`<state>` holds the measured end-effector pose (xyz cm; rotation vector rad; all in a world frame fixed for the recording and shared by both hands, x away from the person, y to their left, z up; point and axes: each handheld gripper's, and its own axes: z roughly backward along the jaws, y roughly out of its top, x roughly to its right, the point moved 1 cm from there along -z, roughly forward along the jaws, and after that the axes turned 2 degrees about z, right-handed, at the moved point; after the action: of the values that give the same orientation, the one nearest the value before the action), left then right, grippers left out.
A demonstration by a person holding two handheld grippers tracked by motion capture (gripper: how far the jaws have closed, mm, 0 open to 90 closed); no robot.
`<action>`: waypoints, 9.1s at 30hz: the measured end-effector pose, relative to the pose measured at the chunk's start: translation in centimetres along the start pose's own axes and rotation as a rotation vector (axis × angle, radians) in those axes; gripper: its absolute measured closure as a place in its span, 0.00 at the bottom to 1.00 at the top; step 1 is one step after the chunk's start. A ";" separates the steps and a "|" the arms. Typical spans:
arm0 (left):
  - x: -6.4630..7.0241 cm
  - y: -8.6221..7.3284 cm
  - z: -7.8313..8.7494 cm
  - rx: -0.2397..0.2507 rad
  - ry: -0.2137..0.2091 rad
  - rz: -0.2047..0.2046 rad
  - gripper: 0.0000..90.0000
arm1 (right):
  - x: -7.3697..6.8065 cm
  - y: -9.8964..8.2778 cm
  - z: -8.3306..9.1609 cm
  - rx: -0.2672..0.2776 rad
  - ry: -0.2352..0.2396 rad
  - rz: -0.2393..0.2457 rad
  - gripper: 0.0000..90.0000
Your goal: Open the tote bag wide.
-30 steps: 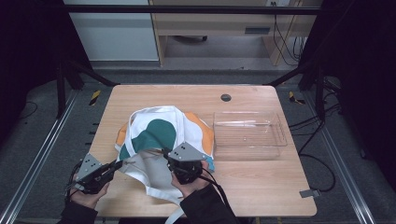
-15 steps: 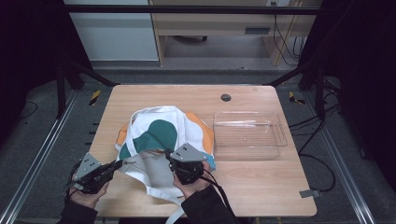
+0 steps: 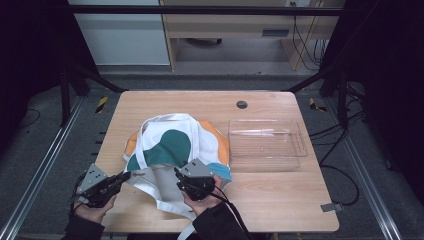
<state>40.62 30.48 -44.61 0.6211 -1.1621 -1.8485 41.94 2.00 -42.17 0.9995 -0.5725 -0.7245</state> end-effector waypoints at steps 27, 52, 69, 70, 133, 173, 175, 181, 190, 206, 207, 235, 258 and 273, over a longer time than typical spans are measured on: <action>0.4 0.0 -0.3 -0.004 -0.011 -0.049 0.97 | 1.4 4.5 2.3 0.093 0.001 -0.023 0.98; 1.8 1.9 1.7 0.061 0.014 -0.043 0.43 | 2.1 4.4 2.2 0.093 0.018 -0.056 0.97; 3.7 5.9 1.6 0.093 -0.016 -0.076 0.37 | 2.1 4.9 2.1 0.090 0.020 -0.045 0.97; 4.0 6.5 1.6 0.103 -0.023 -0.081 0.37 | 2.1 4.9 2.2 0.091 0.019 -0.047 0.97; 7.3 9.0 -2.6 0.072 0.044 -0.124 0.96 | 3.4 3.0 5.9 0.132 0.145 -0.017 0.83; 7.1 9.2 -2.3 0.097 0.032 -0.096 0.96 | 3.4 -8.5 1.5 -0.195 0.159 -0.040 1.00; 7.1 9.2 -2.3 0.097 0.030 -0.095 0.96 | 3.2 -8.8 1.1 -0.215 0.151 -0.032 1.00; 7.1 9.2 -2.2 0.102 0.032 -0.099 0.96 | 2.7 -9.5 0.5 -0.251 0.142 -0.019 1.00; 7.1 9.9 -1.8 0.122 0.046 -0.099 0.97 | 2.5 -9.9 0.1 -0.284 0.140 -0.020 1.00; 6.9 12.0 -1.6 0.157 0.058 -0.075 0.97 | 2.4 -10.0 -0.1 -0.292 0.124 -0.007 1.00; 6.9 12.2 -1.7 0.158 0.060 -0.070 0.97 | 2.4 -9.9 -0.1 -0.296 0.123 -0.005 1.00; 6.0 16.5 -5.3 0.105 0.170 -0.132 0.97 | 2.2 -9.5 -0.8 -0.302 0.142 0.001 1.00; 3.1 16.7 -10.4 0.022 0.186 -0.085 0.97 | 2.1 -9.5 -1.0 -0.285 0.145 0.009 1.00; 0.6 15.0 -13.8 -0.037 0.189 -0.065 0.97 | 2.0 -9.5 -1.2 -0.274 0.151 0.017 1.00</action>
<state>56.67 20.17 -37.32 0.8022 -0.9917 -1.8181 41.41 -2.19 -51.02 0.7857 -0.3392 -0.6855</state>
